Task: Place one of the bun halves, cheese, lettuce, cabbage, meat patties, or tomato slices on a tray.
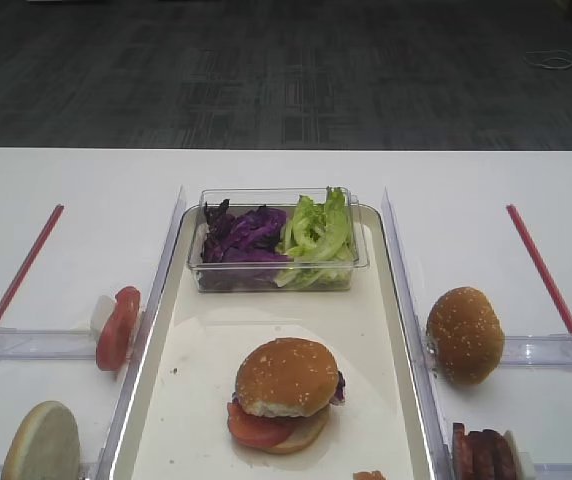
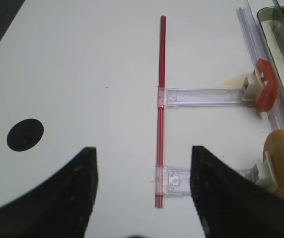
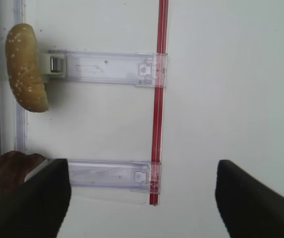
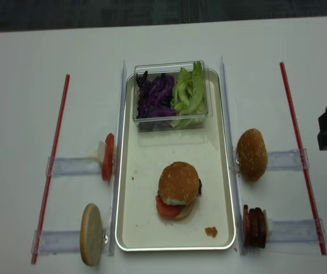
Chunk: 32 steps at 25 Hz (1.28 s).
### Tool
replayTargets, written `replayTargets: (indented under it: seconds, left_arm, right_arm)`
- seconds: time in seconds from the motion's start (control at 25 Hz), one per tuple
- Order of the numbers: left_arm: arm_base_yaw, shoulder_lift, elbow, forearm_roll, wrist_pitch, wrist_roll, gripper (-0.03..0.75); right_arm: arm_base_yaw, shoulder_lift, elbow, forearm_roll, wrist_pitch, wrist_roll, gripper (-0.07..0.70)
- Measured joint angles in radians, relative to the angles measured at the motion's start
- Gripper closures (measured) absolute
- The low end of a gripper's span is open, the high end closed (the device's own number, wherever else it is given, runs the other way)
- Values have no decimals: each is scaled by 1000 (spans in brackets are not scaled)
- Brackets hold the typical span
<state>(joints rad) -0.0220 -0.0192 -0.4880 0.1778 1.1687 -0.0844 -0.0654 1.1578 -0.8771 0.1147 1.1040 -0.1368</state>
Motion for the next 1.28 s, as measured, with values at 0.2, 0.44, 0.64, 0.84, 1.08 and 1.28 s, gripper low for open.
replayTargets:
  seconds: [0.2,0.44,0.64,0.84,1.08,1.28]
  left_arm:
    - [0,0,0,-2,0,0,323]
    - [0,0,0,-2,0,0,323]
    - [0,0,0,-2,0,0,323]
    - [0,0,0,-2,0,0,323]
    - [0,0,0,-2,0,0,323]
    - [0,0,0,-2,0,0,323]
  right_arm:
    - [0,-72,39,-7,4,-2,29]
    - [0,-165,110,-16,4,-2,29]
    - [0,-261,175,-16,1,-2,29]
    - [0,-354,253,-19,-33,-2,29]
    - [0,-424,307,-20,-44,-2,29]
    - [-2,-475,328,-20,-50,-2,29]
